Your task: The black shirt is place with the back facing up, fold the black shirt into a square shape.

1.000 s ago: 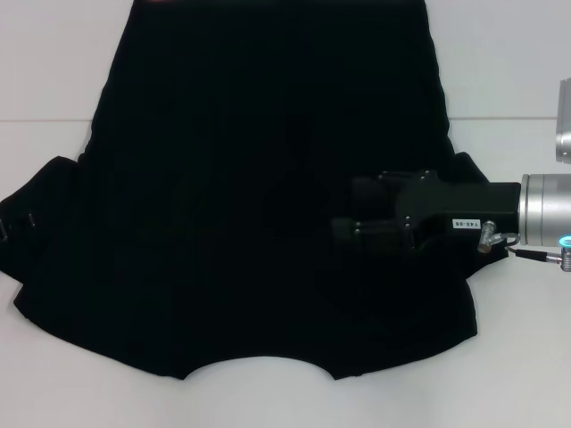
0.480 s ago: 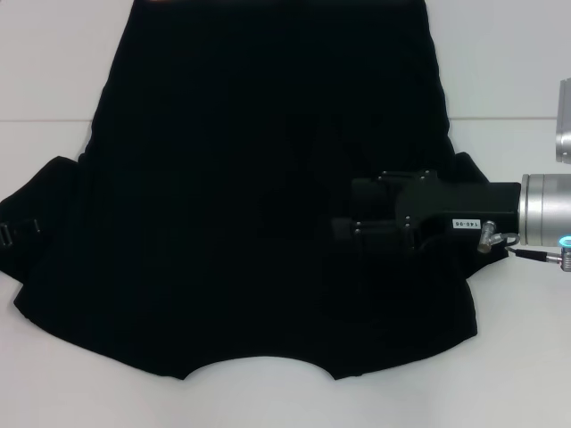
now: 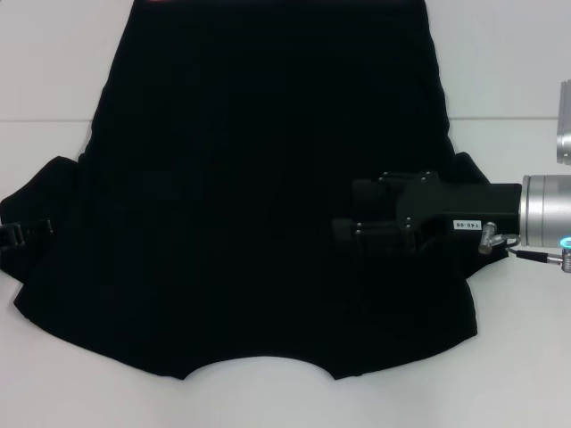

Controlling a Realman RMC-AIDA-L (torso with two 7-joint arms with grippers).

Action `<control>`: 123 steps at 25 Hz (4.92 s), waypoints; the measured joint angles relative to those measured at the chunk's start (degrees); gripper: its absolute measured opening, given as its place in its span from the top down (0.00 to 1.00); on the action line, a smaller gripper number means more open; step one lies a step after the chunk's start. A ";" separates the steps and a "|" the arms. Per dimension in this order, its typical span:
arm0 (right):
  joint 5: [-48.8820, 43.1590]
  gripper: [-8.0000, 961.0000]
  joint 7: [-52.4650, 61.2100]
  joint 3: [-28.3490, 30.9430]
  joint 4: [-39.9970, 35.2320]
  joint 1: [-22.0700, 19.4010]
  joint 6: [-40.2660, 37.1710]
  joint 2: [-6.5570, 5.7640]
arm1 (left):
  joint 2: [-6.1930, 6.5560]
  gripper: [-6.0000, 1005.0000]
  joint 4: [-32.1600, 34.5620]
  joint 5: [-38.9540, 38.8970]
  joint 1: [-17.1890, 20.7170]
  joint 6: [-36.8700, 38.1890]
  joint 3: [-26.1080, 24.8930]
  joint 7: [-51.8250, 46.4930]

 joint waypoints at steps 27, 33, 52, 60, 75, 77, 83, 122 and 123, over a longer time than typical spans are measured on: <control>0.00 0.15 0.11 0.73 -0.21 -0.02 0.00 0.00 | -0.02 0.55 0.51 0.19 -0.27 -0.23 0.98 -0.05; 0.48 0.15 0.02 0.79 -0.35 -0.02 0.00 0.00 | -0.01 0.81 0.49 0.19 -0.27 -0.51 0.98 -0.01; 3.06 0.15 -0.43 0.63 0.53 -0.01 2.30 0.45 | 0.07 0.99 2.42 -0.27 0.48 -0.66 0.11 -0.37; 3.95 0.15 -0.42 0.42 1.91 0.19 3.38 0.44 | 0.09 0.99 3.72 0.00 1.32 -0.61 0.09 -0.42; 4.49 0.15 -0.42 0.26 2.28 0.24 3.65 0.50 | 0.36 0.99 4.90 0.15 1.35 -1.21 0.12 -0.11; 4.49 0.15 -0.42 0.27 2.28 0.24 3.67 0.51 | 0.40 0.99 4.93 0.15 1.15 -1.50 0.25 -0.08; 4.49 0.15 -0.42 0.30 2.29 0.24 3.67 0.53 | 0.61 0.99 4.83 0.23 0.45 -3.15 0.63 0.16; 4.48 0.15 -0.63 0.34 2.97 -0.61 2.99 0.53 | -4.21 0.99 9.75 -7.90 -1.67 8.83 16.18 4.06; 4.48 0.15 -0.77 0.32 3.01 -0.63 2.98 0.53 | -4.22 0.99 9.01 -8.51 -1.57 9.64 16.37 4.50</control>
